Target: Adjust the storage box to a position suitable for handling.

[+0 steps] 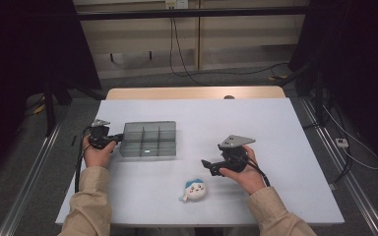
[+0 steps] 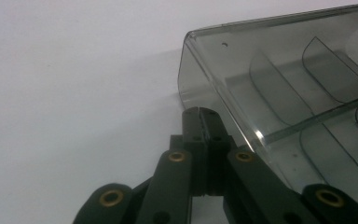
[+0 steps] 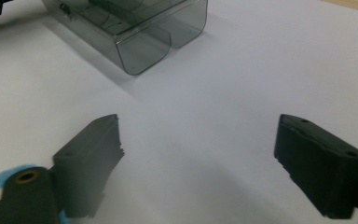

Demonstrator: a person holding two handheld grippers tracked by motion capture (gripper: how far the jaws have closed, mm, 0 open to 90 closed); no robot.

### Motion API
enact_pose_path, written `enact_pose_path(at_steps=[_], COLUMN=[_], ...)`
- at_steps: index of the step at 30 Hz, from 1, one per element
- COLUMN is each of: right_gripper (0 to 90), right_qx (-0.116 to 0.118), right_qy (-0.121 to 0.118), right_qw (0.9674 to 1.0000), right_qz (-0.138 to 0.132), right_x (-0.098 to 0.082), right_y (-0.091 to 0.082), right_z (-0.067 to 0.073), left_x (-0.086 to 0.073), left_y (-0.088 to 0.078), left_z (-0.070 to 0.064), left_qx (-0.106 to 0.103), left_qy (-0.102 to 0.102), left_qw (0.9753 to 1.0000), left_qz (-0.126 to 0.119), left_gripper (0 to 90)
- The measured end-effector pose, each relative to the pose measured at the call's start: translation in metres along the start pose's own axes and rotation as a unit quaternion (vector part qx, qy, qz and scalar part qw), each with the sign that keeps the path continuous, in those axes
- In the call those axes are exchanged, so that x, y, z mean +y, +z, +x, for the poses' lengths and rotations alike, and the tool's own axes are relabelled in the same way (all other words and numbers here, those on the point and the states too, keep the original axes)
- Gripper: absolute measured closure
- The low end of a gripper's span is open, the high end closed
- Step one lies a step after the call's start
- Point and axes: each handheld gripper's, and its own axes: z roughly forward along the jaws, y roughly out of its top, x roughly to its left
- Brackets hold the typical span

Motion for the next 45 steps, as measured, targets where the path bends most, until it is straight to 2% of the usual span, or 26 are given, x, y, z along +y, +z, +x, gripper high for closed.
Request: enact_pose_path(at_steps=[5, 7, 8, 9, 11, 12, 15, 20, 24, 26, 29, 45], right_gripper=[40.7, 52.9, 64.8, 64.8, 72.9, 79.6, 86.3, 88.3, 89.3, 87.9, 89.6, 90.0], right_qx=[-0.025, -0.029, -0.03, -0.03, -0.037, -0.037, -0.035, -0.03, -0.031, -0.032, -0.033, -0.053], right_qy=[0.011, 0.013, 0.012, 0.012, 0.009, 0.011, 0.016, 0.018, 0.021, 0.027, 0.033, 0.036], right_qw=[0.9996, 0.9995, 0.9995, 0.9995, 0.9992, 0.9992, 0.9991, 0.9992, 0.9991, 0.9989, 0.9986, 0.9974], right_qz=[-0.003, -0.002, 0.001, 0.001, 0.008, 0.014, 0.015, 0.021, 0.023, 0.022, 0.026, 0.031], right_x=[0.0, 0.0, 0.001, 0.001, 0.002, 0.003, 0.006, 0.01, 0.011, 0.012, 0.013, 0.016], right_y=[0.005, 0.008, 0.012, 0.012, 0.016, 0.021, 0.026, 0.035, 0.039, 0.043, 0.047, 0.056], right_z=[-0.004, -0.005, -0.006, -0.006, -0.006, -0.005, -0.004, -0.002, -0.001, -0.001, -0.001, -0.002], left_x=[0.0, 0.001, 0.001, 0.001, 0.001, 0.002, 0.002, 0.001, 0.0, 0.0, -0.001, -0.002], left_y=[0.003, 0.004, 0.004, 0.005, 0.006, 0.006, 0.008, 0.01, 0.01, 0.011, 0.012, 0.017], left_z=[-0.007, -0.01, -0.012, -0.013, -0.017, -0.019, -0.025, -0.035, -0.037, -0.04, -0.043, -0.055], left_qx=[0.0, -0.003, -0.005, -0.006, -0.008, -0.01, -0.02, -0.02, -0.024, -0.037, -0.042, -0.069], left_qy=[0.013, 0.016, 0.018, 0.02, 0.024, 0.028, 0.031, 0.047, 0.047, 0.044, 0.046, 0.044], left_qw=[0.9999, 0.9998, 0.9998, 0.9997, 0.9997, 0.9995, 0.9993, 0.9986, 0.9985, 0.9982, 0.9979, 0.9966], left_qz=[0.006, 0.007, 0.008, 0.009, 0.008, 0.009, 0.009, 0.014, 0.013, 0.013, 0.014, 0.012], left_gripper=[90.0, 90.0, 90.0, 90.0, 90.0, 90.0, 90.0, 90.0, 90.0, 90.0, 90.0, 90.0])
